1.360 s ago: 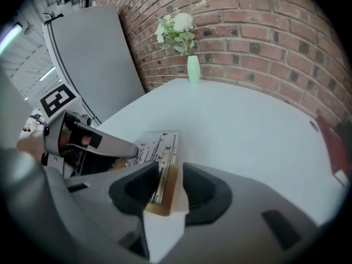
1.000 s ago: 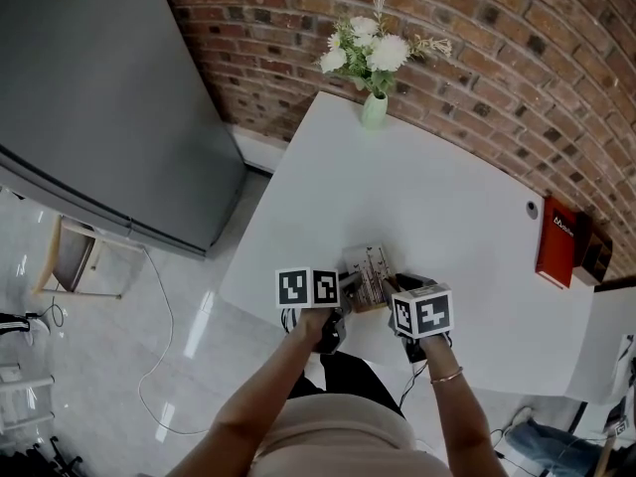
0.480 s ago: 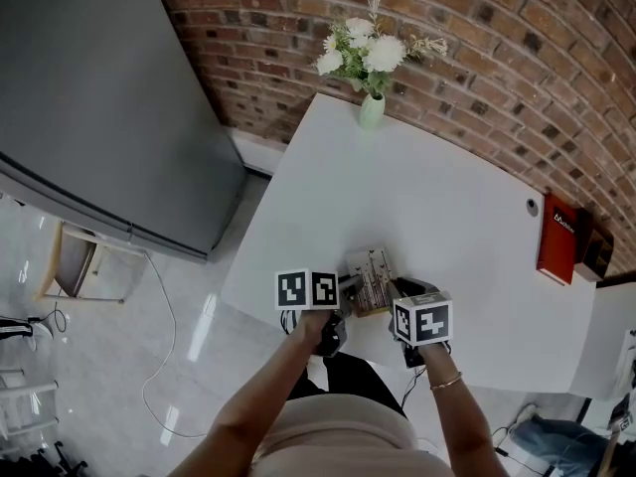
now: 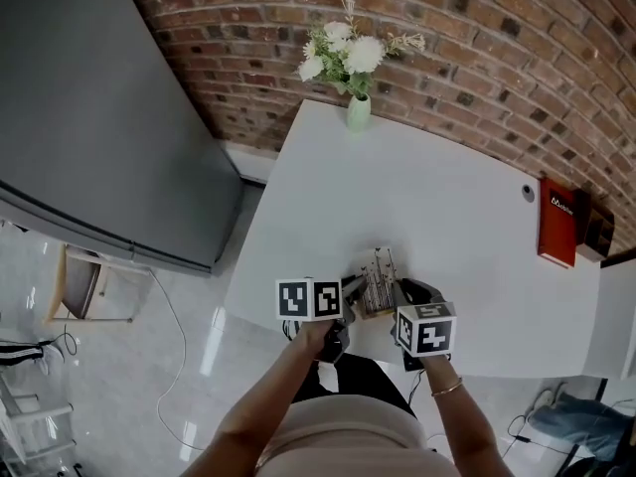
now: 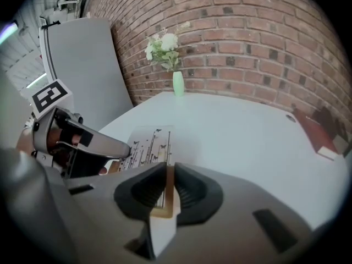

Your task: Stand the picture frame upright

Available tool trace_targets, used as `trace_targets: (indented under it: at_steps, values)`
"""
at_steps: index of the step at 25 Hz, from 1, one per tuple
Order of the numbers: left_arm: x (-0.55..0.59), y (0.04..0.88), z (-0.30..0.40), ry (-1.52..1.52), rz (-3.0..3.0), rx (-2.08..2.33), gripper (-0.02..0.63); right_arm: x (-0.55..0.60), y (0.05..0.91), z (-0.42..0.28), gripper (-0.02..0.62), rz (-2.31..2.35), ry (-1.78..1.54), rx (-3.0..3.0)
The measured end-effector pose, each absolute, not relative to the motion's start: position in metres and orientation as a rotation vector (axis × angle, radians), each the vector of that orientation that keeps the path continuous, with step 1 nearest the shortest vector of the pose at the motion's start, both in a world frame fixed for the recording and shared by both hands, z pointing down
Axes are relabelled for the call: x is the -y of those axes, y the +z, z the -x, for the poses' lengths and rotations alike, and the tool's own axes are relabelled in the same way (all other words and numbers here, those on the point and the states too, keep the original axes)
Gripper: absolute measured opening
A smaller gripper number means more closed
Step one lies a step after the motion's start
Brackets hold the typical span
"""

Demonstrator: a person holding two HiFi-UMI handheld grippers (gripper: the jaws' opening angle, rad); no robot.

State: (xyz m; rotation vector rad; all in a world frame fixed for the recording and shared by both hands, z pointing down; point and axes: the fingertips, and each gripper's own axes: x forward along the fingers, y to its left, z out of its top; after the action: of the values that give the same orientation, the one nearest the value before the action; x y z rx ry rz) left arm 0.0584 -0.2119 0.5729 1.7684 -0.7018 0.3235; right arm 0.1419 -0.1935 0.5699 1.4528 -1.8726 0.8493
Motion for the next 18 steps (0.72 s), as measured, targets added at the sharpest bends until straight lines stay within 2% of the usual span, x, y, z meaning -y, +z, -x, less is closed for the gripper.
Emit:
trace_targets:
  at_steps: [18]
  values:
    - [0.206, 0.538, -0.100, 0.458, -2.106, 0.483, 0.030, 0.167, 0.545, -0.175, 0.046, -1.871, 0.815, 1.851]
